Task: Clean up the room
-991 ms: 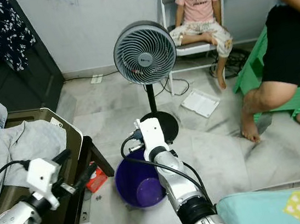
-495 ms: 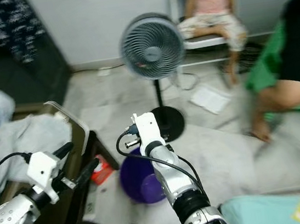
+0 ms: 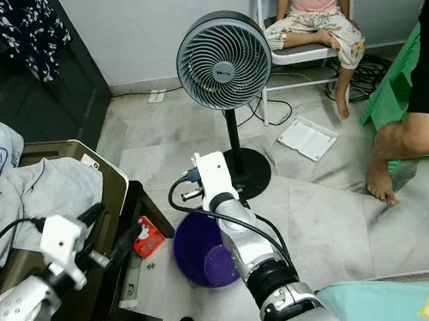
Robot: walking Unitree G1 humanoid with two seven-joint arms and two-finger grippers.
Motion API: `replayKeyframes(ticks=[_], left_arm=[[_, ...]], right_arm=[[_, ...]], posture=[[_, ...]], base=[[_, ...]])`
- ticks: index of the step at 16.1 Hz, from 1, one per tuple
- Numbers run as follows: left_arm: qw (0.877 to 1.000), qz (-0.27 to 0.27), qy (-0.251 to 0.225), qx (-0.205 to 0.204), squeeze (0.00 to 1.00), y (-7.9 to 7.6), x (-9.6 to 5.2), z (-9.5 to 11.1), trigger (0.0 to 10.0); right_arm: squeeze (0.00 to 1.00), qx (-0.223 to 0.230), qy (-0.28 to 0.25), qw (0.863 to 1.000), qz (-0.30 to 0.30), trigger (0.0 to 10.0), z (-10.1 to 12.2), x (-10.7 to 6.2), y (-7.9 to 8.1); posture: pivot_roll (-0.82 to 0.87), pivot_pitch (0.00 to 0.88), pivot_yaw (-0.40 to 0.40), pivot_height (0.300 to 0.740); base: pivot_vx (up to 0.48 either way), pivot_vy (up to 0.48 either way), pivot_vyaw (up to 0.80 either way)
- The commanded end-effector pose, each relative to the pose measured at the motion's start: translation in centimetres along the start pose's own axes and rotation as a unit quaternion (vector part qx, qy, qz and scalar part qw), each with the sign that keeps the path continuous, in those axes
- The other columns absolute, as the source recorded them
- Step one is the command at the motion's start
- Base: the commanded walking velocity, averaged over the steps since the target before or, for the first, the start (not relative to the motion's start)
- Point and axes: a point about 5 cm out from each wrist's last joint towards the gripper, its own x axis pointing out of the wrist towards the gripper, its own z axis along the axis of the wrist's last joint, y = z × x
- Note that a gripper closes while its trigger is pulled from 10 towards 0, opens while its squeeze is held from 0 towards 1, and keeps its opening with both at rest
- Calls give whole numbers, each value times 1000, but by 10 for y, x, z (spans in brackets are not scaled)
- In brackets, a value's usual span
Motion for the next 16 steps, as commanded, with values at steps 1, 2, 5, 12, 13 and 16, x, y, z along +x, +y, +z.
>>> replayKeyframes(ticks=[1, 2, 5, 12, 13, 16], left_arm=[[1000, 6, 7, -3, 0, 4, -3, -3, 10000], [1000, 7, 4, -5, 0, 4, -1, -3, 10000], [1000, 6, 1, -11, 0, 0, 3, -5, 10000], [1000, 9, -4, -16, 0, -1, 8, -6, 10000], [1000, 9, -4, -16, 0, -1, 9, -7, 10000], [1000, 12, 0, -19, 0, -2, 12, -8, 10000]], right_arm=[[0, 8, -11, 1000, 14, 10000, 7, 3, 11], [0, 5, -10, 1000, 12, 10000, 6, 3, 9], [0, 5, -11, 1000, 3, 10000, 7, 3, 4], [0, -3, -14, 1000, 4, 10000, 10, 5, 4], [0, -3, -16, 1000, 3, 10000, 11, 6, 3], [0, 3, -4, 1000, -13, 10000, 7, 5, -2]], posture=[[92, 141, 84, 740], [83, 137, 85, 740], [68, 136, 84, 740], [58, 122, 75, 740], [55, 121, 77, 740], [51, 116, 78, 740]], base=[[0, 0, 0], [0, 0, 0], [0, 0, 0], [0, 0, 0], [0, 0, 0], [0, 0, 0]])
